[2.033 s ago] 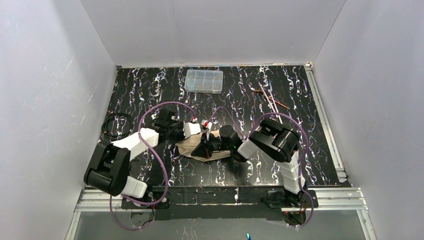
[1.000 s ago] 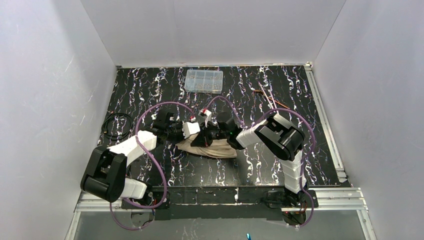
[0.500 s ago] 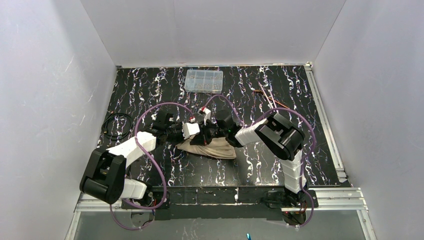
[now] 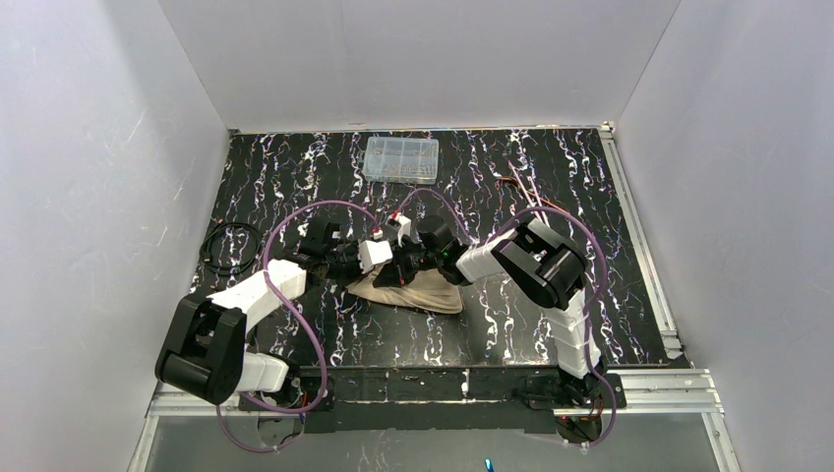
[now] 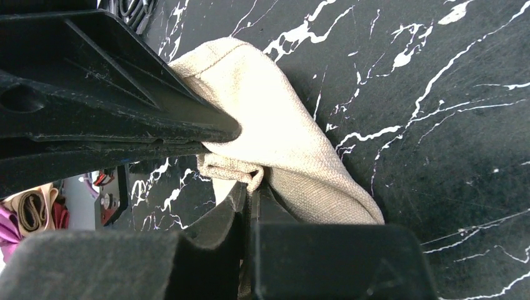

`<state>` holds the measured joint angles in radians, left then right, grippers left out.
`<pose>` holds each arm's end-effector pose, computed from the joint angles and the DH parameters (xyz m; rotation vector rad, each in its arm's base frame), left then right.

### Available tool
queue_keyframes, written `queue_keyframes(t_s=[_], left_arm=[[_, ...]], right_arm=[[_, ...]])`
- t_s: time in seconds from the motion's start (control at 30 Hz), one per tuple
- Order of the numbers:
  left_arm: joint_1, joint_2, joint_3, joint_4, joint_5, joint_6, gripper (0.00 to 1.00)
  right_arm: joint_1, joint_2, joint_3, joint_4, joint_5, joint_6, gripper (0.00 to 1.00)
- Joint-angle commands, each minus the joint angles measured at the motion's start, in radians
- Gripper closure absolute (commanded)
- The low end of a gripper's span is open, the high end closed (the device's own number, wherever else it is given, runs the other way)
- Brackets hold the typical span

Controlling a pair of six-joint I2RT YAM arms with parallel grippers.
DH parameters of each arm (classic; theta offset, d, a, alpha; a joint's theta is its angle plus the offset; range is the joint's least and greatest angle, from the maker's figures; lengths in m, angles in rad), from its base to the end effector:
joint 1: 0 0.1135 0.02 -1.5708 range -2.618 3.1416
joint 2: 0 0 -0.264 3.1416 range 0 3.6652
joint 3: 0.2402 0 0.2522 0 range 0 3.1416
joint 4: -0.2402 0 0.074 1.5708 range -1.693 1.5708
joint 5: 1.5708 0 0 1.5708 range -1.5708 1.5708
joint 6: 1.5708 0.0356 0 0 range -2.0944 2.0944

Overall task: Fold the napkin into a case and place the utensils inside
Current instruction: Stuff the top corner of the smaller-rectangle-folded napkin into the folded napkin.

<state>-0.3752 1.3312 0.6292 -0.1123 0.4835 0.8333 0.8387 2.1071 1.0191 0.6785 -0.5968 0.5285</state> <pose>0.2317 -0.1091 0.1808 1.4811 1.7516 -0.3422 0.2636 0.3233 0.1101 -0.7694 2.0806 1.4196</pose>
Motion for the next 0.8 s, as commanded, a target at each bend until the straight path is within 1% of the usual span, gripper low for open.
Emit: queue_keyframes(t_s=[0.0, 0.3, 0.53, 0.77], left_arm=[[-0.004, -0.03, 0.025, -0.024, 0.045, -0.028, 1.0], [0.018, -0.033, 0.043, -0.005, 0.006, -0.04, 1.0], [0.022, -0.041, 0.082, -0.036, 0.021, -0.058, 1.0], [0.022, -0.061, 0.075, -0.081, 0.054, -0.028, 0.96]], right_arm=[[-0.001, 0.065, 0.008, -0.141, 0.031, -0.029, 0.99], [-0.003, 0.101, 0.026, -0.254, 0.038, -0.06, 0.99], [-0.002, 0.114, 0.033, -0.295, 0.046, -0.062, 0.99], [-0.001, 0.128, 0.054, -0.36, 0.06, -0.064, 0.99]])
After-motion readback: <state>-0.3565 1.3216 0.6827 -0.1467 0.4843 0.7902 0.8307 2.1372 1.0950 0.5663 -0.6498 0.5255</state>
